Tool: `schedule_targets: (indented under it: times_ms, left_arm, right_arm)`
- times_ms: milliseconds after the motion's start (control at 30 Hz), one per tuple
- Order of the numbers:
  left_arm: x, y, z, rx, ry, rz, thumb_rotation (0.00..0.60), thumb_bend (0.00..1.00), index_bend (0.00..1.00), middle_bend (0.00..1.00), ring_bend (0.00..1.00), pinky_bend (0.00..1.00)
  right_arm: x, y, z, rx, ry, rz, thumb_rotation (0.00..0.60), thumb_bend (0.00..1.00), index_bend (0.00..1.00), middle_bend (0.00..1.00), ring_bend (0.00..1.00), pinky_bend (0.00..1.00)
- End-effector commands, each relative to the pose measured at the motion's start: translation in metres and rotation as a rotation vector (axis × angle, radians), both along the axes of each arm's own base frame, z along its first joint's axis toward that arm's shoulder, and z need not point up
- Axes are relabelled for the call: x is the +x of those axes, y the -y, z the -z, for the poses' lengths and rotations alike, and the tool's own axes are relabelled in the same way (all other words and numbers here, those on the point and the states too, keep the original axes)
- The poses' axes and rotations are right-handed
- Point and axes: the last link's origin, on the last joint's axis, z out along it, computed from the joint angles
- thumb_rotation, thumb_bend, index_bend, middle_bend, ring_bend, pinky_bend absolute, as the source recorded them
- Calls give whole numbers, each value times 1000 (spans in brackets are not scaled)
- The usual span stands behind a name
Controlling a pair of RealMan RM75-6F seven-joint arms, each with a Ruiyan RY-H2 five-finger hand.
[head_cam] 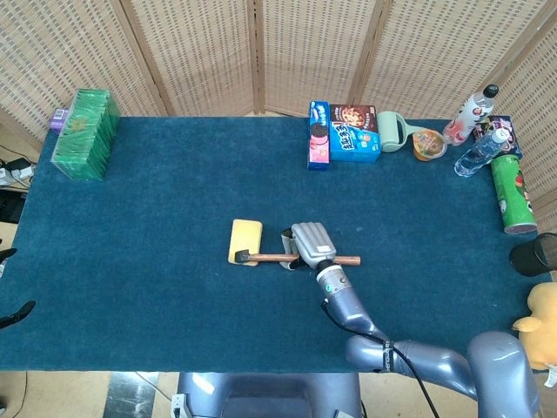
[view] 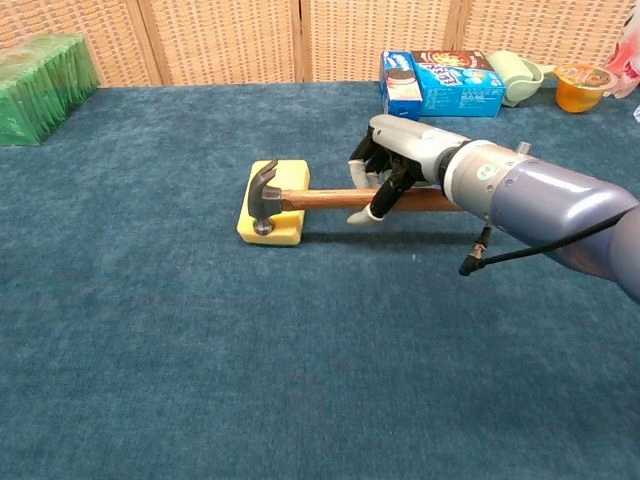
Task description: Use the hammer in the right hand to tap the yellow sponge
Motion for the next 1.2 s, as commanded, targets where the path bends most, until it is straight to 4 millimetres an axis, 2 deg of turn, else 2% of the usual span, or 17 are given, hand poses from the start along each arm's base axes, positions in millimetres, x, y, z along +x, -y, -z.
schedule_targets:
  times_ms: [33,133,267,567,800,1000,1067,1133,1200]
  left_arm:
    - [0,0,0,2,2,1,600,180,177,97,1,0]
    - [0,-1,2,-7,7,3,600,180,178,97,2,0]
    - [1,-1,4,-12,10,10,600,181,177,97,1,0]
    - [3,-2,6,-18,7,12,600,180,178,97,2,0]
    - [2,-3,7,-19,6,3,600,180,177,97,2,0]
    - [0,-2,5,-16,2,-7,600,180,178,97,1,0]
    - [-1,-2,4,-13,2,-7,600,180,178,97,1,0]
    - [-1,-2,3,-10,2,-7,600,179,178,97,2,0]
    - [-2,-2,3,-8,2,-10,600,180,178,97,2,0]
  right_arm:
    - [14,-2,-12,22,154,70,600,245,890,1000,1000,1000]
    - [18,-2,-29,73,301,138,600,244,892,1000,1000,1000]
    - [17,-2,-42,106,422,195,600,245,896,1000,1000,1000]
    - [10,1,-49,106,511,240,600,245,897,1000,1000,1000]
    - [-1,6,-30,51,311,171,600,246,897,1000,1000,1000]
    - [-9,7,-9,-30,-48,13,600,248,896,1000,1000,1000]
    - [-10,6,-6,-48,-107,-10,600,248,897,1000,1000,1000]
    - [-8,5,-5,-46,-88,7,600,249,897,1000,1000,1000]
    - [-2,4,-13,-21,32,63,600,249,896,1000,1000,1000]
